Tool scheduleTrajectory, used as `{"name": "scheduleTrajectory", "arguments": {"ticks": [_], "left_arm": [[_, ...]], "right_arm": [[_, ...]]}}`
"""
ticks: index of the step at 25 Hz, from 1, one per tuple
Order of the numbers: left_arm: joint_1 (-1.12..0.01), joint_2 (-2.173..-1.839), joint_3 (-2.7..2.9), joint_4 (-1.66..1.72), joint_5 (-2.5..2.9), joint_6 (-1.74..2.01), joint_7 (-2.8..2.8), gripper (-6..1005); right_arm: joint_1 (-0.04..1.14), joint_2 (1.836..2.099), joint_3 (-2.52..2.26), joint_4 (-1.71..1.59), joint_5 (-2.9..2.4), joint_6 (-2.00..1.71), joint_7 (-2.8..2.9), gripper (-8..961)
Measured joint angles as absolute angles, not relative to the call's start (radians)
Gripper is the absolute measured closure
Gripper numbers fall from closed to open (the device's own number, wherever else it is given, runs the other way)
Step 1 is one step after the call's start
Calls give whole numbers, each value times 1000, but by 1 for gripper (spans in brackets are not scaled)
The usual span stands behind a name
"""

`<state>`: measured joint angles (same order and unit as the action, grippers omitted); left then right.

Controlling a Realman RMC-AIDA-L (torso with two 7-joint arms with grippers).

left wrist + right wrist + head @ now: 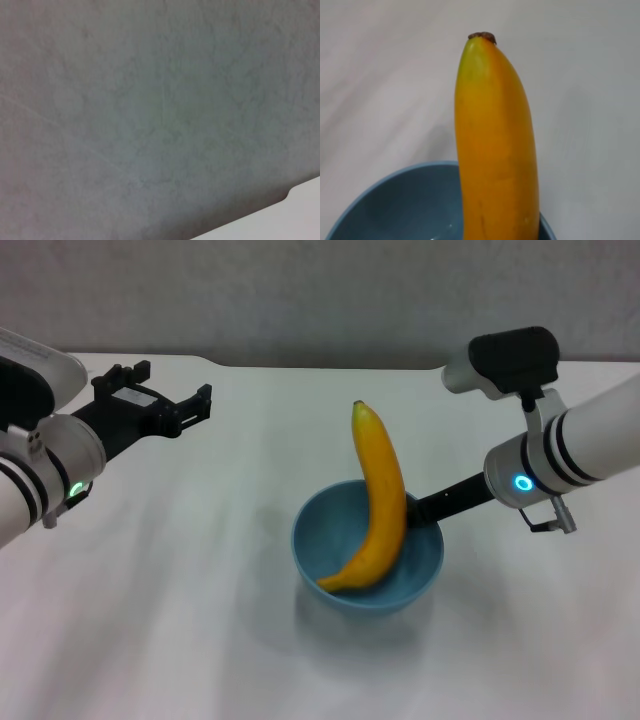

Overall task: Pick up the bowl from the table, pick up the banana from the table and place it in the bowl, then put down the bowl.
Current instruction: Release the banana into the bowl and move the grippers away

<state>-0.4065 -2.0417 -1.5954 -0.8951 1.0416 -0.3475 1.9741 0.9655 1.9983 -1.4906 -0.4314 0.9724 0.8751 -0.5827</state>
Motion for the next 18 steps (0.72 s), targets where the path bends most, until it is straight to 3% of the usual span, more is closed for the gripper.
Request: {"name": "scheduleTrajectory", "arguments": {"ticks": [18], "left_arm": [[-363, -2041, -1583, -874, 933, -332, 1976, 107]], "right_arm": [[961, 2022, -1504, -424, 985, 870, -608, 889]]}}
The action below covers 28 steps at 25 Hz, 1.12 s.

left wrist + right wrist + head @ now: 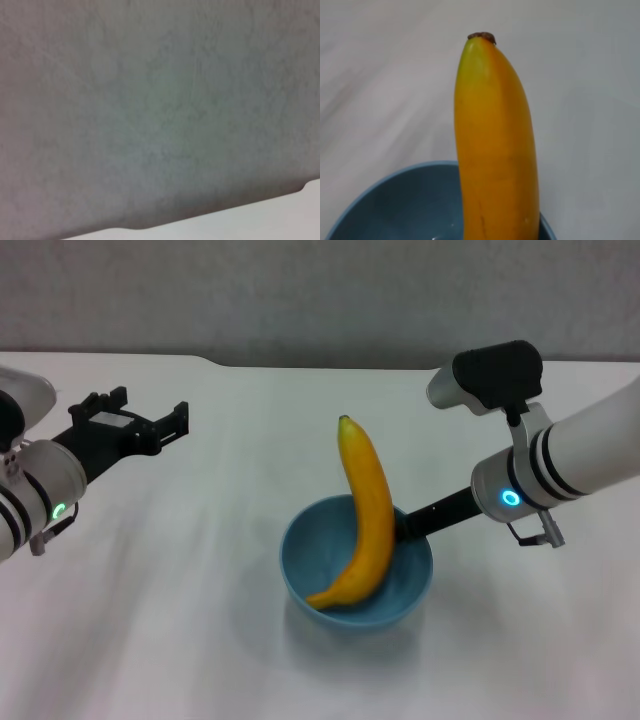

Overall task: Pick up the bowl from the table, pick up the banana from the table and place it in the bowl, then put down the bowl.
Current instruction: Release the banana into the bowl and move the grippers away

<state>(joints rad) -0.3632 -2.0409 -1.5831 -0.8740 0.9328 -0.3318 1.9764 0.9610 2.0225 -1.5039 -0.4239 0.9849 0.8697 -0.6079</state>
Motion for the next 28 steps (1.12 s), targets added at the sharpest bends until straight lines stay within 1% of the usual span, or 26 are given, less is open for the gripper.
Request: {"name": "scheduleTrajectory", "arguments": {"ticks": [15, 20, 26, 28], "left_arm": [[-365, -2044, -1586, -860, 923, -337, 1969, 106], [-359, -2039, -1583, -857, 880, -338, 1976, 106], [-351, -2039, -1585, -857, 879, -339, 1977, 106], [-346, -2039, -1587, -856, 879, -339, 1977, 106]], "right_arm": [[940, 2023, -1505, -422, 985, 873, -607, 888], [930, 2022, -1505, -435, 985, 873, -609, 887], [906, 2022, -1524, -492, 984, 872, -611, 683], [896, 2022, -1539, -522, 984, 877, -611, 596]]}}
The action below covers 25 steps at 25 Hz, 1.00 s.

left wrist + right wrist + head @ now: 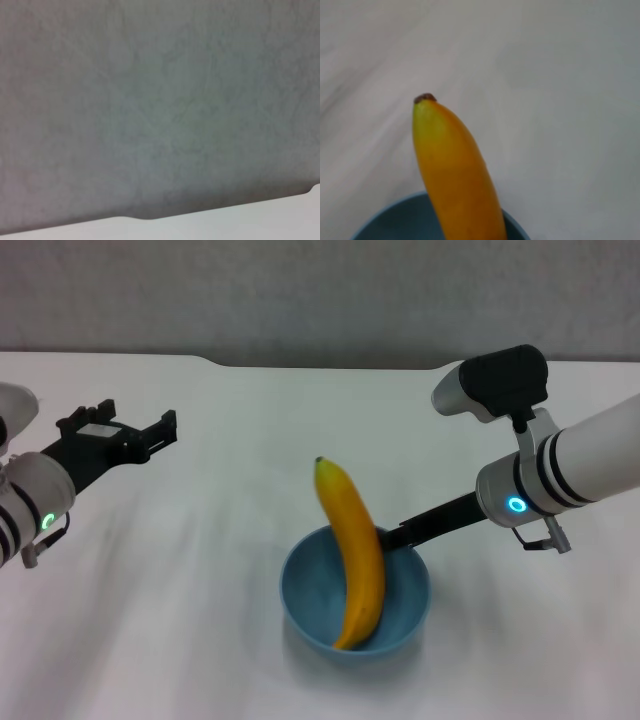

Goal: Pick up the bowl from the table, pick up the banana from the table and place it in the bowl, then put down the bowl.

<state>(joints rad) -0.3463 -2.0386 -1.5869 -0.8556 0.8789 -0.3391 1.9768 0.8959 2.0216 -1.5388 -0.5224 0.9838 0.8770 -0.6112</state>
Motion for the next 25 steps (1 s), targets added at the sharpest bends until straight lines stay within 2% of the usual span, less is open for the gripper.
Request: {"name": "scheduleTrajectory", "arguments": {"ticks": [9, 14, 19, 25], "left_arm": [[-340, -2033, -1652, -788, 814, -438, 1987, 112], [-328, -2035, -1780, -712, 814, -591, 1999, 115], [-335, -2033, -1866, -637, 813, -692, 2010, 117], [-336, -2037, -1891, -595, 810, -704, 2079, 120]], "right_arm": [[731, 2017, -1566, -801, 985, 935, -601, 225], [671, 2013, -1560, -880, 980, 948, -607, 150], [548, 2013, -1558, -1040, 980, 896, -654, 75], [387, 2018, -1634, -1155, 983, 628, -705, 80]]}}
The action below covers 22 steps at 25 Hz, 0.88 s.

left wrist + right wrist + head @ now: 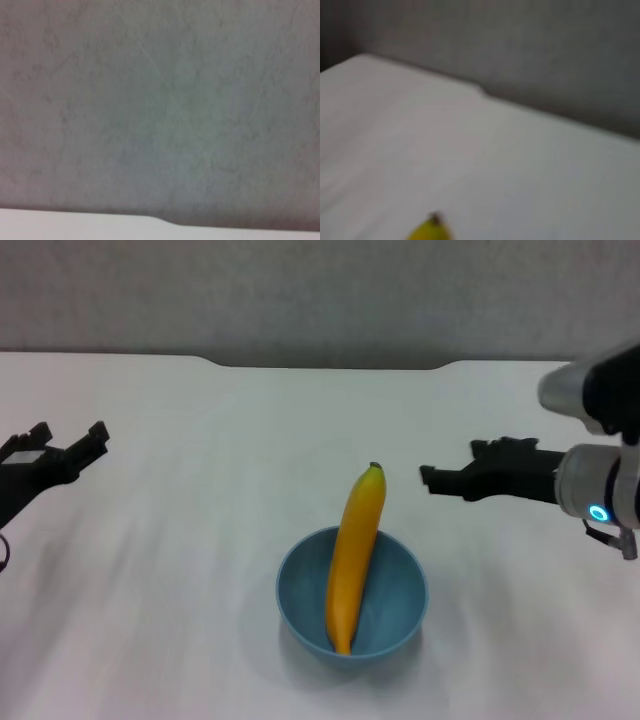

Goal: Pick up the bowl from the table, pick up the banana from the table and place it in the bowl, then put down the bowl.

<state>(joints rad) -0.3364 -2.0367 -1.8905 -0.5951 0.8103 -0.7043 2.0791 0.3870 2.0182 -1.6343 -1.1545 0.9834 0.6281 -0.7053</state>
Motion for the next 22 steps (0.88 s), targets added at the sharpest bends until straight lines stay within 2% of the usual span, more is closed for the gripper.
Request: {"name": "scheduleTrajectory", "arguments": {"ticks": [7, 12, 22], "left_arm": [[-343, -2038, -1886, -500, 744, -747, 2185, 122], [-363, -2041, -1881, -426, 734, -756, 2275, 122], [-375, -2045, -1884, -365, 714, -756, 2330, 122]], "right_arm": [[325, 2017, -1812, -1129, 985, 299, -744, 94], [281, 2017, -1991, -1031, 985, -82, -733, 97], [294, 2018, -2233, -745, 976, -652, -429, 96]]}}
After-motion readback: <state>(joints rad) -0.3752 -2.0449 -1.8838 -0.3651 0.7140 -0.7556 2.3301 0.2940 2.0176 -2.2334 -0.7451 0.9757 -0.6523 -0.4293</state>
